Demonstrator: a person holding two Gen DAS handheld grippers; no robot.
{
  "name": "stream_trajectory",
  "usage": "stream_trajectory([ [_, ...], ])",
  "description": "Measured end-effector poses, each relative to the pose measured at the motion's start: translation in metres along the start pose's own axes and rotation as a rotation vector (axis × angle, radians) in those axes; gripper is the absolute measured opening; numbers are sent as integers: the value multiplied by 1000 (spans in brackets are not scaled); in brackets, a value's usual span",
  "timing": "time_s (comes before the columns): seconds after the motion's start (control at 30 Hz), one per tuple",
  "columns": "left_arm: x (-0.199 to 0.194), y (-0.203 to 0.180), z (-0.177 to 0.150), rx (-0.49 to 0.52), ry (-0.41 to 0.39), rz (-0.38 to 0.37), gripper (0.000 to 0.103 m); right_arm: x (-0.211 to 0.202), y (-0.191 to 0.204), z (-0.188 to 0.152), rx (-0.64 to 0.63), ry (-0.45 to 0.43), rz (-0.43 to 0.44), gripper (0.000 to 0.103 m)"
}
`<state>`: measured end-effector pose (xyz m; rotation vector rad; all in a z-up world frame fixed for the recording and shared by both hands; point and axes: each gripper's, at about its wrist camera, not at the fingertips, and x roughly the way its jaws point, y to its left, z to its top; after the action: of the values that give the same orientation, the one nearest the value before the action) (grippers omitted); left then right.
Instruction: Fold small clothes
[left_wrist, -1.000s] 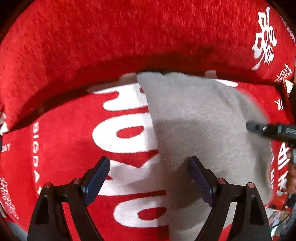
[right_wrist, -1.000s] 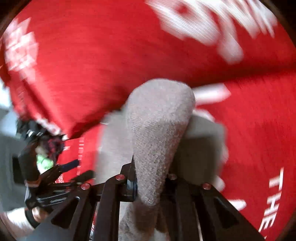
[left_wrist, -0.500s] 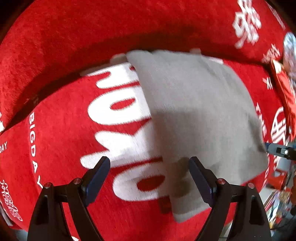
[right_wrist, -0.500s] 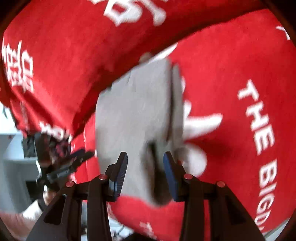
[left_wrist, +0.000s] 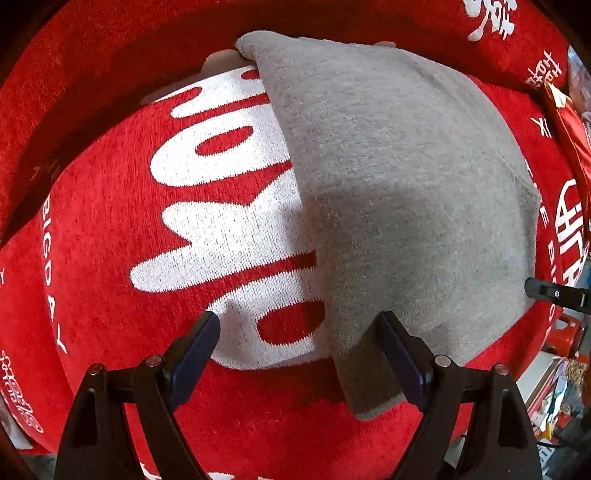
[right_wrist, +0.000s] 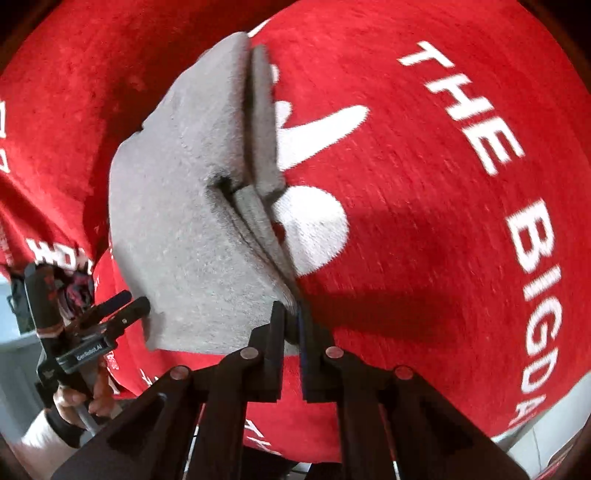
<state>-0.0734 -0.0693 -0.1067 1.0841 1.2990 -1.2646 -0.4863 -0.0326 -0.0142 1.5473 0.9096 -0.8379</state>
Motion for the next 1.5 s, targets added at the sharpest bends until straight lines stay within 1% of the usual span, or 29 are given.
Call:
stream_trajectory([
  [0.1,-1,0,1,-14,9,-1,88,-6,-3,-2,10,14,-32,11],
  [0.17,-3,1,1,-20,10,0,88,-10,-8,-3,32,27,-81,11],
  [0.2,-4,1,1,-22,12,-1,88,-12,-12,-3,41,36,-124,11],
  [0.23,-5,2,2,-24,14,-2,88,-16,-16,-3,48,37,-132,11],
  [0.3,-7,3,2,-26,19,-2,88,-22,-22,-3,69,31,-121,11],
  [0.33,-8,4,3,-27,22,-1,88,-25,-25,-3,81,24,-117,15],
  [0.37,-11,3,3,-27,23,0,88,-28,-27,-2,88,17,-118,16],
  [0.43,-15,3,7,-28,25,4,88,-33,-29,2,96,2,-120,16],
  [0.53,-19,5,10,-36,27,4,88,-37,-26,9,94,-9,-117,16],
  [0.6,-21,13,18,-44,25,-2,88,-39,-22,13,80,-17,-116,18],
  [0.63,-25,14,20,-52,16,-9,88,-41,-19,16,73,-23,-114,20],
  [0.7,-36,24,27,-84,-15,-44,88,-44,-16,22,63,-38,-104,28],
  [0.73,-40,30,31,-109,-30,-67,88,-46,-12,27,55,-57,-81,38],
  [0.77,-43,36,37,-135,-40,-95,88,-49,-11,30,46,-77,-54,50],
  [0.8,-45,42,43,-156,-46,-122,88,-52,-9,35,37,-99,-22,55],
  [0.83,-45,49,51,-177,-50,-150,88,-54,-8,41,29,-116,15,63],
  [0.9,-41,61,68,-205,-45,-215,88,-50,-3,56,14,-121,78,64],
  [0.97,-28,63,79,-213,-16,-298,88,-43,0,74,-12,-112,131,64],
  [1.07,-6,64,94,-224,39,-412,88,-23,0,99,-33,-74,181,64],
  [1.13,1,59,97,-216,59,-472,88,-10,-2,113,-40,-37,210,64],
  [1.27,8,38,105,-166,67,-485,88,14,2,127,-52,22,286,64],
  [1.33,11,30,109,-158,68,-488,88,19,8,132,-71,31,325,64],
  [1.37,11,26,111,-150,66,-471,88,22,12,134,-79,36,337,65],
  [1.47,14,17,117,-135,62,-429,87,32,27,135,-114,59,357,65],
  [1.5,14,16,116,-139,55,-428,79,35,31,134,-117,64,353,64],
])
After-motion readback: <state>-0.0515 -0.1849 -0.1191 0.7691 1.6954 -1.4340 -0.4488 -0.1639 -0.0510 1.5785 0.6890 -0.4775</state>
